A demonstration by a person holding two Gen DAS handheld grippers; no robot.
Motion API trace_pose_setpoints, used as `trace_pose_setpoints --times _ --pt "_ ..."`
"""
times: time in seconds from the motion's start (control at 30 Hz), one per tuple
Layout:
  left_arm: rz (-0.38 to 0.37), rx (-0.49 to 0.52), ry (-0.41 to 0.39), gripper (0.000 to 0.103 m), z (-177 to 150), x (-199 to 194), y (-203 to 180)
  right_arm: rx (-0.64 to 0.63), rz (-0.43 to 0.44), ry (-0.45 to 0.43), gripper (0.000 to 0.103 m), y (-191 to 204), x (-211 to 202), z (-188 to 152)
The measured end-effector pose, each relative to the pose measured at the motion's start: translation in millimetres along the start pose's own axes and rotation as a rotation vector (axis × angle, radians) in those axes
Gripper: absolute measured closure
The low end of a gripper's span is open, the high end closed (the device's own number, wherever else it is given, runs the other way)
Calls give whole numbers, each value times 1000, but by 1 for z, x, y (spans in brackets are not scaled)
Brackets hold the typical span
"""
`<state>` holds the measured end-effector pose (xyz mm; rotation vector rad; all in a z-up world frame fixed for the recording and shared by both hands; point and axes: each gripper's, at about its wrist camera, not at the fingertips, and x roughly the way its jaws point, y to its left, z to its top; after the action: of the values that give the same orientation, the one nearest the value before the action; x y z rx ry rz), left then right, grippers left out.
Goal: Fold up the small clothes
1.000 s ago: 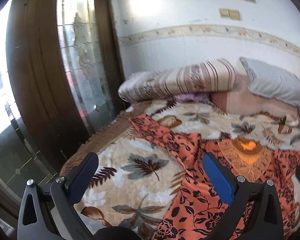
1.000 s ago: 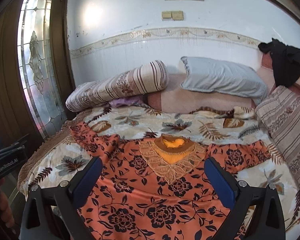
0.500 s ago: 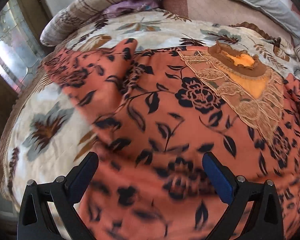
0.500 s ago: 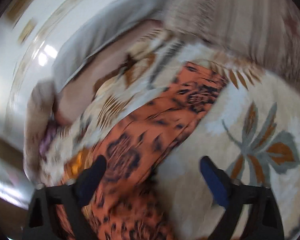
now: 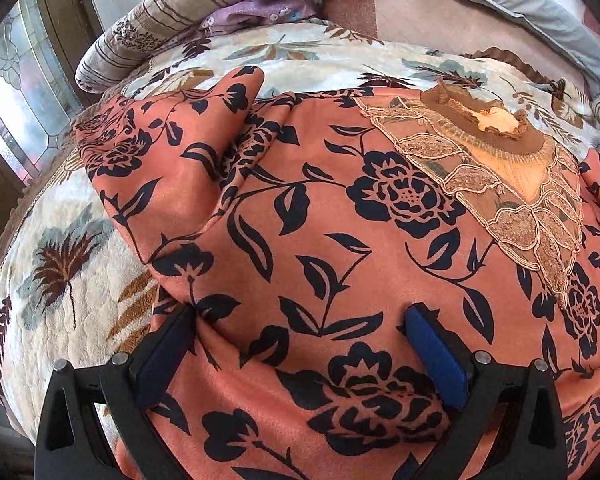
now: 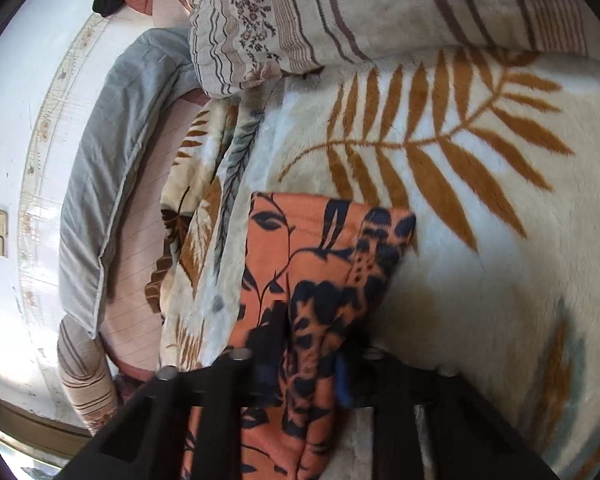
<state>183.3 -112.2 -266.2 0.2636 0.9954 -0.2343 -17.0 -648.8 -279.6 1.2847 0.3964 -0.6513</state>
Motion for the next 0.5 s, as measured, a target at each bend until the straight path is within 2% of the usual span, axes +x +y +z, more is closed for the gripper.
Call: trace_pose_setpoints --times 0.07,0.13,0.27,0.4,0.5 --pt "-7 4 17 0 3 -2 1 -48 26 -43 91 17 -11 -4" --pt "-5 26 30 0 6 -5 2 -105 108 -78 93 42 -31 -11" --pt "56 26 -47 0 16 -23 18 -271 307 -98 93 110 -82 -54" --pt "77 -11 -111 0 30 -47 47 -433 444 -15 93 178 -111 -124" --pt "126 -52 -164 0 38 -61 77 -529 519 78 93 223 -115 -186"
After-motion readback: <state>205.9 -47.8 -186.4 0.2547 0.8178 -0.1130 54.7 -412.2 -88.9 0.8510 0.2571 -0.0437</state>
